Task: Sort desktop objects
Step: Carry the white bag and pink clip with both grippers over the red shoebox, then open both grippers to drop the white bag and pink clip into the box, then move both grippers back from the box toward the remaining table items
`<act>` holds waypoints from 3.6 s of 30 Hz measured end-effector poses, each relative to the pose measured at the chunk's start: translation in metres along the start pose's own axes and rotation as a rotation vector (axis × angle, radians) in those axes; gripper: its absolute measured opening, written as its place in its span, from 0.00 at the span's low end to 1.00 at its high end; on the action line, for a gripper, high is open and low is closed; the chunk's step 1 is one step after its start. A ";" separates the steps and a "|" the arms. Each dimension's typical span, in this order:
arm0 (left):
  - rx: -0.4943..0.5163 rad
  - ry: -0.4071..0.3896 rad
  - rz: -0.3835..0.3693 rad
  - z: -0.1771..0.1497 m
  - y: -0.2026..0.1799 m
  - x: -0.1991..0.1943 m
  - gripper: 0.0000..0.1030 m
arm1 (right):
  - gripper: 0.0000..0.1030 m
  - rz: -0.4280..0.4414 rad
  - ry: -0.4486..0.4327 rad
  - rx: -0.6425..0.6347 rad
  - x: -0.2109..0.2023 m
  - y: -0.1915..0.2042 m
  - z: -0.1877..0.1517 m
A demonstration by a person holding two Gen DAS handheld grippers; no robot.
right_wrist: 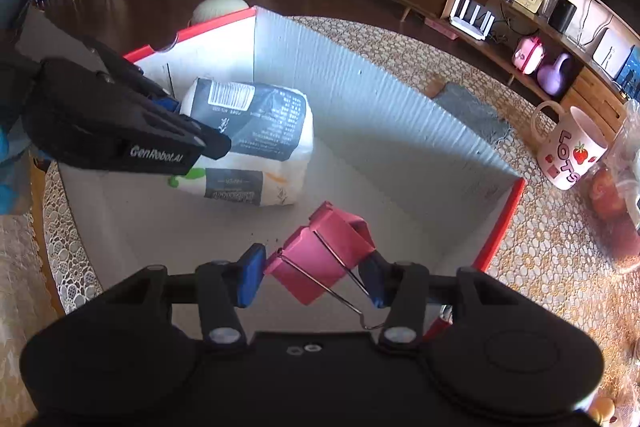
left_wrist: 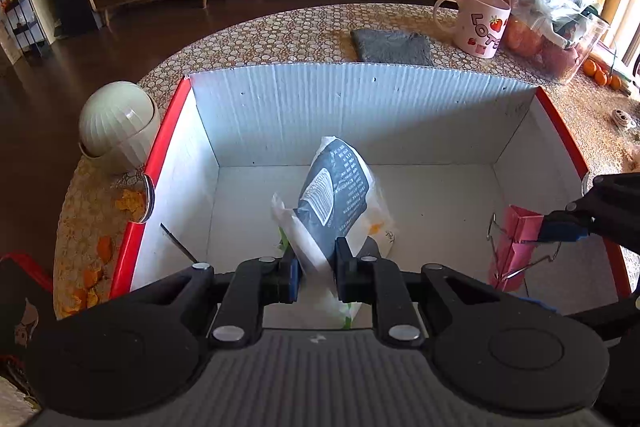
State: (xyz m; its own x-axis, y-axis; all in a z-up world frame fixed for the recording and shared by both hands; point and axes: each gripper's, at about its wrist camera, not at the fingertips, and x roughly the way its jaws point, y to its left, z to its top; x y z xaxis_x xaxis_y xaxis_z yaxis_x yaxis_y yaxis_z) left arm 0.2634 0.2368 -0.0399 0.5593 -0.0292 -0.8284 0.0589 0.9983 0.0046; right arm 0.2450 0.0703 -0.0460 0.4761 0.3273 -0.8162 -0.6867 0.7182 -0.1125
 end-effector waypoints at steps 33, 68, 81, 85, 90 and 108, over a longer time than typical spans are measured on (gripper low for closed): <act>0.016 -0.045 0.052 -0.012 -0.003 -0.012 0.28 | 0.79 -0.004 -0.068 0.001 -0.023 -0.003 -0.001; -0.031 -0.232 -0.007 -0.041 -0.042 -0.100 0.82 | 0.99 0.047 -0.331 0.125 -0.143 -0.038 -0.072; 0.030 -0.308 -0.104 -0.073 -0.106 -0.129 1.00 | 0.99 0.000 -0.367 0.230 -0.184 -0.058 -0.136; 0.040 -0.320 -0.155 -0.085 -0.130 -0.136 1.00 | 0.99 -0.044 -0.383 0.238 -0.196 -0.063 -0.160; 0.062 -0.323 -0.227 -0.099 -0.165 -0.140 1.00 | 0.99 -0.080 -0.394 0.275 -0.209 -0.072 -0.186; 0.114 -0.322 -0.334 -0.127 -0.265 -0.131 1.00 | 0.99 -0.273 -0.368 0.426 -0.229 -0.109 -0.289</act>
State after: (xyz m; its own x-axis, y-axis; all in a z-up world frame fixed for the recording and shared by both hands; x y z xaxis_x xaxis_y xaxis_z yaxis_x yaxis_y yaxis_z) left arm 0.0694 -0.0178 -0.0033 0.7212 -0.3794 -0.5795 0.3588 0.9203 -0.1560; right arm 0.0519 -0.2605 -0.0102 0.8136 0.2330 -0.5327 -0.2701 0.9628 0.0086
